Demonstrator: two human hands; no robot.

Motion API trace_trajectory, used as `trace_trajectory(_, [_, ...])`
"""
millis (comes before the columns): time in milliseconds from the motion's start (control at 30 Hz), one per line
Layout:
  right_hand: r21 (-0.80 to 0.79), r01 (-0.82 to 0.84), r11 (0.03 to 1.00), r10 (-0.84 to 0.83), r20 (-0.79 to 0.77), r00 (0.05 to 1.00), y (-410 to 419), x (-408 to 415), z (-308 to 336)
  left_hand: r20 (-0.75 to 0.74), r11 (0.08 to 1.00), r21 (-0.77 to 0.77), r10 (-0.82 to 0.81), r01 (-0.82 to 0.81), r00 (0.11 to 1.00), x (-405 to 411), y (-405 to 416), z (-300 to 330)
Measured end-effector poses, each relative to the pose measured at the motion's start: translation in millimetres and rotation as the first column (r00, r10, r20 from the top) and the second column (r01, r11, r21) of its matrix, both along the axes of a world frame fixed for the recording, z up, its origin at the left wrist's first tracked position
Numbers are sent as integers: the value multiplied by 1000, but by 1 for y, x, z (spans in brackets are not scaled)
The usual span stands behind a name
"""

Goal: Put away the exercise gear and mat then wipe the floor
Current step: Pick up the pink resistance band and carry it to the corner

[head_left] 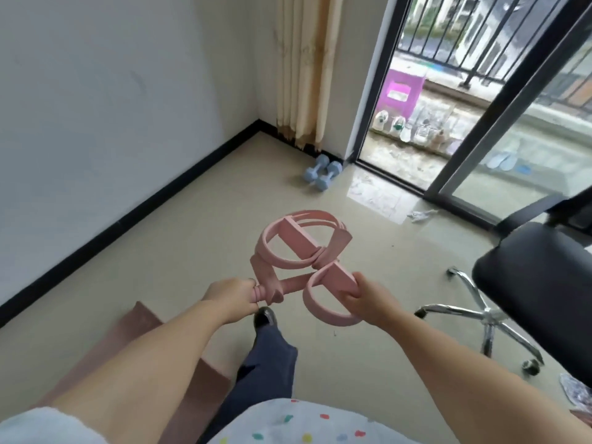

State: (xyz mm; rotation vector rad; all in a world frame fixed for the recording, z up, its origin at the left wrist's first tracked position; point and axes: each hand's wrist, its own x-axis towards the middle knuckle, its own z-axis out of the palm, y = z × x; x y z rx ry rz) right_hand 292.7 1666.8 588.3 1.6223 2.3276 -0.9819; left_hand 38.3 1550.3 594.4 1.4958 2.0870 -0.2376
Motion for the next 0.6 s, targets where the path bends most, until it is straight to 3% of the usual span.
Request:
trace_trajectory(200, [33,-20,999,20,15,1000,120,-71,-5,-32,1000,8,12,-12,999,-68,120,-1])
trace_trajectory(367, [68,99,993,-100,7,995,226,-120,4,-31,998,24,-60,61,998,-128,251,17])
trace_trajectory(600, [-10,152,988,-152,15,988,339,-171,-3,-23,992,-25,-121,121,992,-185,376,10])
